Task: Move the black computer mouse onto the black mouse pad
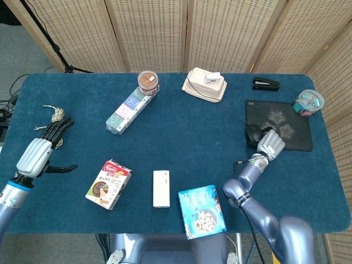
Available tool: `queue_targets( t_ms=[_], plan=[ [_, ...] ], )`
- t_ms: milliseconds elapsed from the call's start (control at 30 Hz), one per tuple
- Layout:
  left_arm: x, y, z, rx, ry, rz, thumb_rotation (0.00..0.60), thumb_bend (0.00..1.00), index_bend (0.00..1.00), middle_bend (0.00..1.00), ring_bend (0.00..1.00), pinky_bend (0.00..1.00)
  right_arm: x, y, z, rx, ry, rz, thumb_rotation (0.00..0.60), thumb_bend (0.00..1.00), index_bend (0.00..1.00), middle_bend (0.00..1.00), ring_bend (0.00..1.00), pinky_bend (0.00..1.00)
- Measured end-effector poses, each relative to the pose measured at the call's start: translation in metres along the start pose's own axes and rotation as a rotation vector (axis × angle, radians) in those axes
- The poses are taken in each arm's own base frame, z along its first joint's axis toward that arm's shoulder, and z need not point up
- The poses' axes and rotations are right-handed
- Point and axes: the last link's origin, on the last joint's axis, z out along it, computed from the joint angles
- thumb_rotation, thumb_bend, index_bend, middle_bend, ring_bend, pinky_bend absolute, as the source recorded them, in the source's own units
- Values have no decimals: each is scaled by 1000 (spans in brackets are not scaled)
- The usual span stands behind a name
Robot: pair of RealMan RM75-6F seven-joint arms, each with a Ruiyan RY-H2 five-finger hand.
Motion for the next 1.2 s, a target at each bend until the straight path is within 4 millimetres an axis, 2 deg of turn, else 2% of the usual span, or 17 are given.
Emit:
queue_targets(
  t_ms=[867,1067,1200],
  plan=[
    [-1,-3,1,15,-17,2,600,29,0,0,0,0,1,8,18,-42,-15,92,600,662,488,504,397,370],
    [-3,-2,3,18,-23,4,600,29,0,0,0,0,0,9,20,-41,-24,95,600,660,461,484,364,355],
    [-3,-2,3,19,-23,6,600,29,0,0,0,0,-1,8,20,-37,-30,104,600,660,395,421,289,320]
  ],
)
